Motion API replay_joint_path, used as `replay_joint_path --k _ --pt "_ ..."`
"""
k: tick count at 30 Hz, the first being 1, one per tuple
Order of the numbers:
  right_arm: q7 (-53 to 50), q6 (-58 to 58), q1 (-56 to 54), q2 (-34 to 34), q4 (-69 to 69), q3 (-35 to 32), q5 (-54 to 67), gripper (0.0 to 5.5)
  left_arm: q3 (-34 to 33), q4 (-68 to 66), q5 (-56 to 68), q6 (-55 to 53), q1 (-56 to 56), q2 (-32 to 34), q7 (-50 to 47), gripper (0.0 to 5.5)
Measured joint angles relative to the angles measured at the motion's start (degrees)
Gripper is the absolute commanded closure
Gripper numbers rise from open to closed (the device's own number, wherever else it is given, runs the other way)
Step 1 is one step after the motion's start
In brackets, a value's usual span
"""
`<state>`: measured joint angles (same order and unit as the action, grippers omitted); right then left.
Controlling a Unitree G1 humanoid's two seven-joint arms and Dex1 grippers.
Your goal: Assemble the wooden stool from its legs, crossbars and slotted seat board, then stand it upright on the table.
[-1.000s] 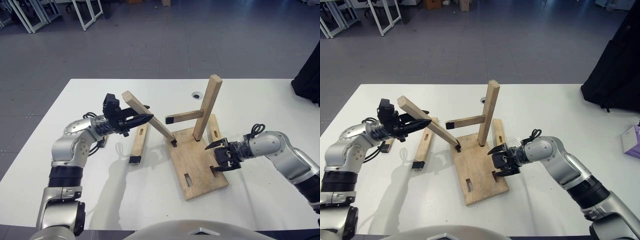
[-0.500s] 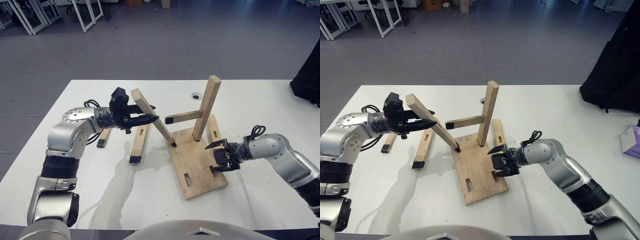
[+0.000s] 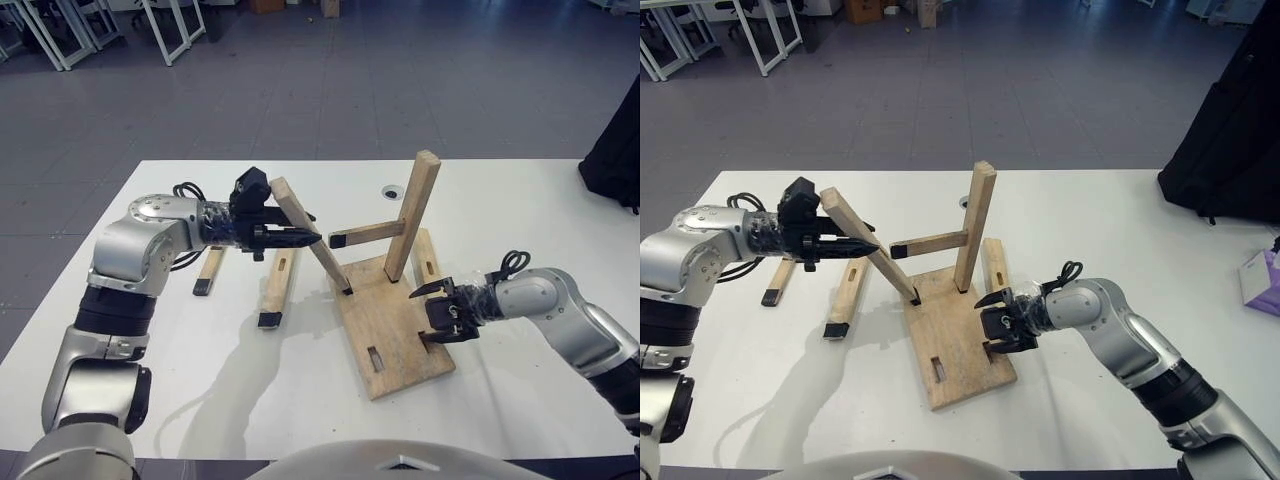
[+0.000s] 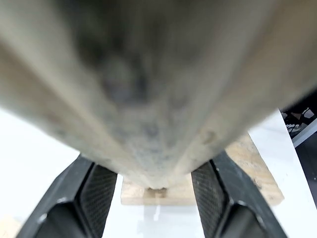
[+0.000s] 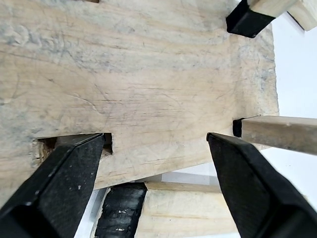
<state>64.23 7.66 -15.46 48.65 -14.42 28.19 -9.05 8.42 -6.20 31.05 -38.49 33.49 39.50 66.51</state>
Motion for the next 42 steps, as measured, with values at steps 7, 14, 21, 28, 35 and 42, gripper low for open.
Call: replay_joint_path --k 7,14,21,28,35,42 --pt "-0.5 1.3 0.1 -0.8 -0.9 0.0 -1.5 1.72 0.4 -2.5 -0.6 -1.4 1.3 -3.0 -2.9 3.42" --pt "-0.5 1.3 0.1 -1.0 -1.0 0.0 -2.0 1.72 0.7 -3.8 -0.6 1.2 0.6 -4.0 -2.9 3.42" --pt "-1.8 2.2 0.2 -1.3 -1.3 -0.4 -2.9 1.72 0.8 -9.4 -1.0 5.8 2.2 -7.9 -4.1 3.42" --pt "-2.3 12.3 3.8 -5.0 -2.0 -8.0 5.4 1.72 1.0 -6.4 -1.0 7.7 0.1 -6.8 -4.1 3.42" --pt "-6.9 14.2 -3.2 -14.9 -6.4 -16.8 20.0 1.72 2.7 -4.9 -1.2 7.8 -0.6 -7.4 -5.5 3.42" --pt "-22.5 11.3 -13.7 -24.2 -6.8 -19.1 16.1 1.72 2.8 -4.8 -1.2 7.8 -0.6 -7.3 -5.5 3.42"
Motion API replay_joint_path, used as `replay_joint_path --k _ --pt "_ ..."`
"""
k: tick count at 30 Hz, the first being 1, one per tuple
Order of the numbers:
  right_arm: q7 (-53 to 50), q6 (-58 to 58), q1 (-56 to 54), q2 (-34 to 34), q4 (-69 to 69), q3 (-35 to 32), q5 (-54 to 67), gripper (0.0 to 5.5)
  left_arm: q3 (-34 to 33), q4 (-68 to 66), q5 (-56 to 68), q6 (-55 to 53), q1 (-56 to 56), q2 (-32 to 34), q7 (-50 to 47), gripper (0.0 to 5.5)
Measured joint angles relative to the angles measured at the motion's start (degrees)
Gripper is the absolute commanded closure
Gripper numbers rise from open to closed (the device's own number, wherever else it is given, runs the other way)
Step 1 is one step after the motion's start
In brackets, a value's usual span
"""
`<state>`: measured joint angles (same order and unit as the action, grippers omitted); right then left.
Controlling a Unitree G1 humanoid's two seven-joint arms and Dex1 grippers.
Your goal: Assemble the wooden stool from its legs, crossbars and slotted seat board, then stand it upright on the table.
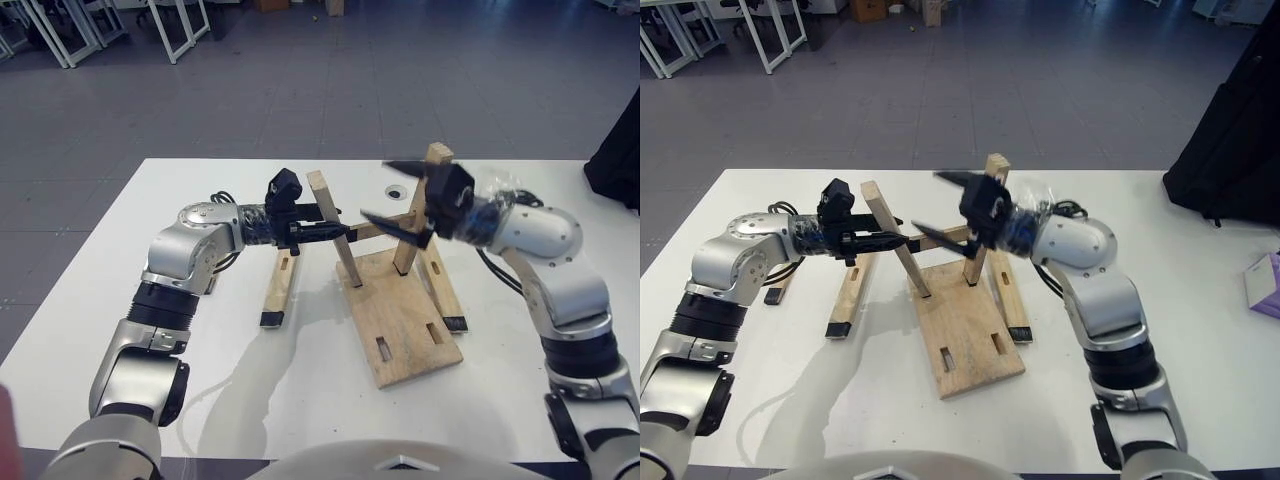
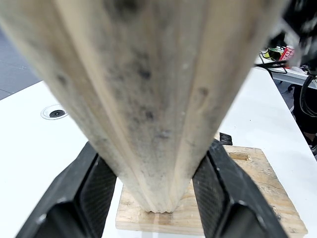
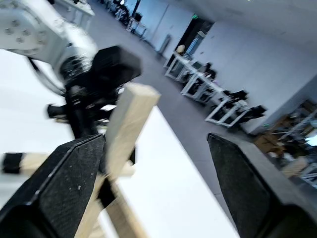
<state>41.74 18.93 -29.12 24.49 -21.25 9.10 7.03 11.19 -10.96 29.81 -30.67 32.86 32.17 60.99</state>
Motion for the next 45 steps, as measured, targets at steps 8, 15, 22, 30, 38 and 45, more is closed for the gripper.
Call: replay_joint_path --k 8,15,22,30,38,45 --pt "-19.2 -12.7 -6.4 -4.0 13.8 16.9 -32.0 1.72 0.2 0.1 0.0 0.0 0.1 0.1 0.0 3.42" --pt "-13.2 -9.5 -1.5 0.1 12.8 22.2 -38.3 1.72 0.6 1.0 0.3 -0.2 -0.2 0.2 -0.9 3.42" --pt "-11.2 -8.8 0.2 -0.4 11.3 17.9 -33.3 1.72 0.7 1.5 0.3 -0.2 -0.5 0.1 -1.3 3.42" --pt "-18.1 5.2 -12.6 -8.9 10.1 -15.3 -3.0 1.72 0.6 2.9 0.5 -0.1 -1.0 0.5 -1.6 3.42" --pt "-24.2 15.1 -1.2 -19.6 10.0 -15.1 4.5 1.72 0.6 2.9 0.5 -0.1 -0.9 0.5 -1.6 3.42" --pt "-26.5 12.0 2.6 -18.5 10.5 -10.0 0.3 1.72 0.6 2.8 0.5 -0.1 -0.9 0.5 -1.5 3.42"
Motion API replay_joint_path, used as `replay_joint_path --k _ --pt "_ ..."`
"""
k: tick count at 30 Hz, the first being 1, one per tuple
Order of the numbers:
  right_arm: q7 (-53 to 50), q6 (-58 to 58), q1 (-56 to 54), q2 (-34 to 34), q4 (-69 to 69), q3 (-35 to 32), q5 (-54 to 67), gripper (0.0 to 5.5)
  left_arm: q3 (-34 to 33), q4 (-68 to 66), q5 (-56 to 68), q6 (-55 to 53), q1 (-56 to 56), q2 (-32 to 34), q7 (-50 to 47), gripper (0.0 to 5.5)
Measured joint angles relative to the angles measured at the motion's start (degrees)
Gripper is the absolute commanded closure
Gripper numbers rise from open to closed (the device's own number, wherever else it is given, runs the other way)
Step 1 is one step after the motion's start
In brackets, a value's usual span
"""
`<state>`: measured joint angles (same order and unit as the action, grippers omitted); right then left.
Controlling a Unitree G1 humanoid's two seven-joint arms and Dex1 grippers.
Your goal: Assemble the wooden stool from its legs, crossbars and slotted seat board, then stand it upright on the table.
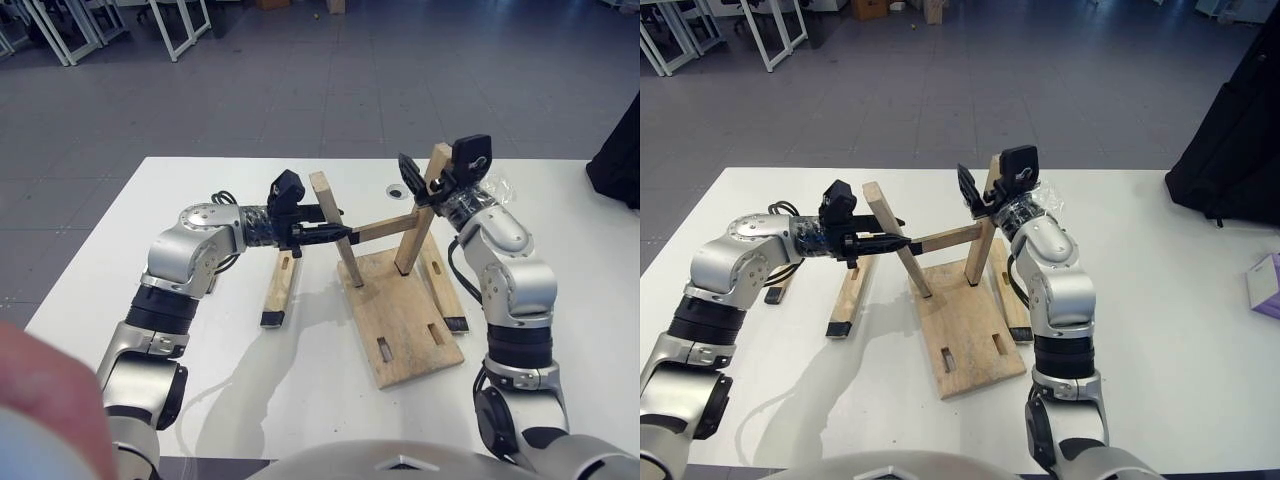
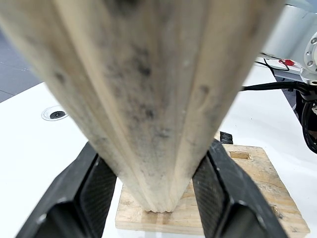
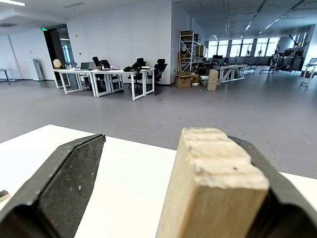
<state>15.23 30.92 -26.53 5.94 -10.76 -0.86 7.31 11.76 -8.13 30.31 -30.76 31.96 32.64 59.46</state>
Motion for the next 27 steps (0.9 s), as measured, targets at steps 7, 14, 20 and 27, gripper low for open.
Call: replay_joint_path --k 7,14,20,27 --pt "-0.9 -4.3 0.6 8.5 0.3 10.5 -14.7 1.72 0.0 -0.5 0.0 0.4 0.1 0.1 0.3 3.42" --pt "-0.6 -3.1 0.7 5.3 -1.4 9.0 -9.5 1.72 0.0 -1.3 0.0 0.4 0.1 1.1 1.4 3.42" --pt "0.7 -0.7 0.0 4.1 -2.3 8.4 -6.0 1.72 0.0 -2.2 0.1 0.4 0.2 1.5 2.3 3.42" --pt "3.7 0.5 0.2 6.0 -1.7 8.8 -5.9 1.72 0.0 -2.7 0.1 0.4 0.5 1.3 2.4 3.42"
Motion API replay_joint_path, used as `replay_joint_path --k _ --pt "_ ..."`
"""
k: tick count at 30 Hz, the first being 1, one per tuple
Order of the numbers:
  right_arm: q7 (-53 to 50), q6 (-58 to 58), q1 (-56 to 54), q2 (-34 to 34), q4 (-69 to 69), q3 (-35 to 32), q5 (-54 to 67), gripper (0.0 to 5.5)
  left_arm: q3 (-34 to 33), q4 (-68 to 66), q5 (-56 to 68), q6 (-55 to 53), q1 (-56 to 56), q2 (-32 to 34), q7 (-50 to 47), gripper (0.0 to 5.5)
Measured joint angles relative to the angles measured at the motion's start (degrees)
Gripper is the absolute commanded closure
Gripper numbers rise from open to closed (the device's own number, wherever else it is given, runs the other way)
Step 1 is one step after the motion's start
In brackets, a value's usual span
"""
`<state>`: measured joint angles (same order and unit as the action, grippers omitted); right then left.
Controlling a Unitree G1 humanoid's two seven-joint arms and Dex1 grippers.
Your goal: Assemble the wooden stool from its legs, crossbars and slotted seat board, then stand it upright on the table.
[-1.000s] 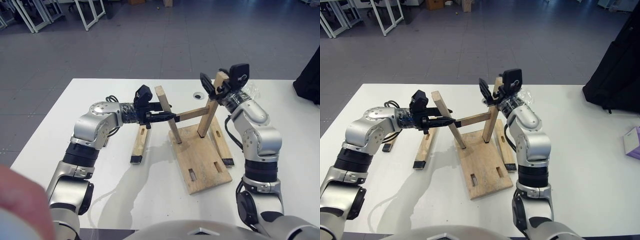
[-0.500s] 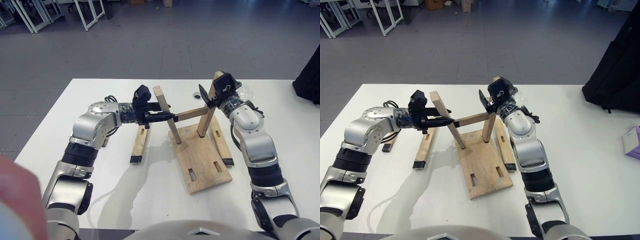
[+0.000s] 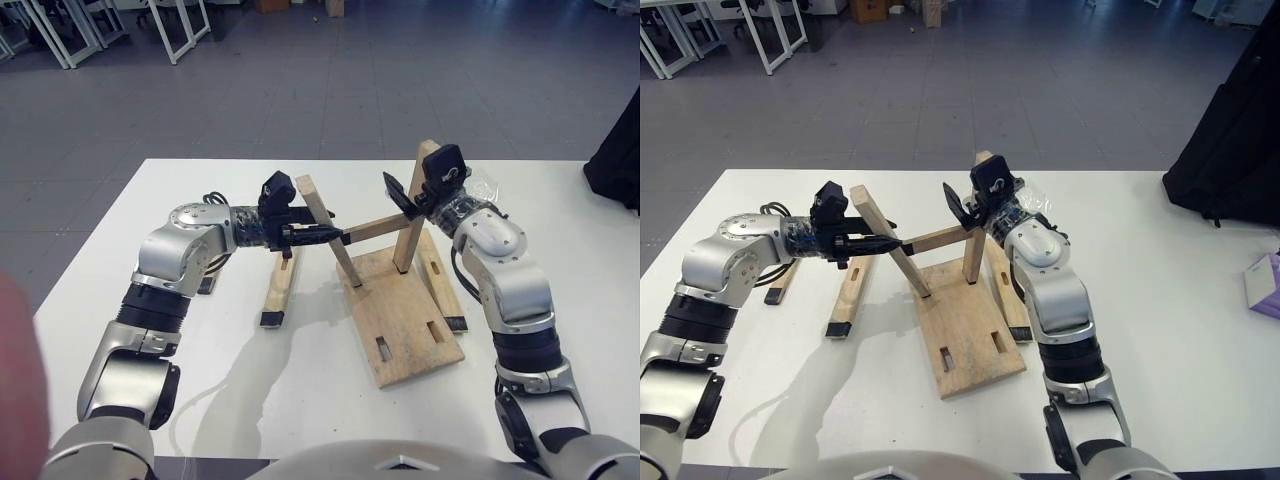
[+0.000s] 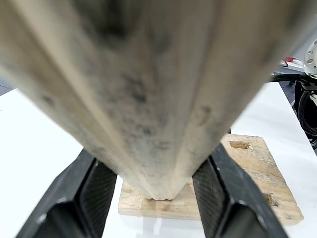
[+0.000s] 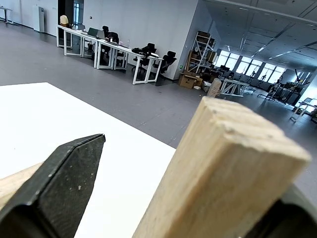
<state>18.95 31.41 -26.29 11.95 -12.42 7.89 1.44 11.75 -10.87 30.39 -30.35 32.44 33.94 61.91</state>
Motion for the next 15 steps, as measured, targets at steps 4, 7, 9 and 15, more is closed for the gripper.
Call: replay_joint_path --k 4,7,9,15 --pt "1.2 0.0 0.4 1.6 0.7 0.7 -0.2 1.72 0.0 -1.3 0.0 0.0 0.7 -0.6 0.3 3.42" --pt "1.2 -0.1 0.1 1.6 0.6 1.8 -1.3 1.72 0.0 -1.9 0.0 0.0 1.1 -0.1 1.1 3.42" --pt "1.2 -0.1 0.0 1.6 0.4 2.1 -1.3 1.72 0.0 -2.2 0.0 0.0 1.4 0.2 1.6 3.42" --pt "1.2 -0.9 0.1 1.7 0.6 2.2 -1.2 1.72 0.0 -2.4 0.0 0.5 0.9 0.4 1.9 3.42"
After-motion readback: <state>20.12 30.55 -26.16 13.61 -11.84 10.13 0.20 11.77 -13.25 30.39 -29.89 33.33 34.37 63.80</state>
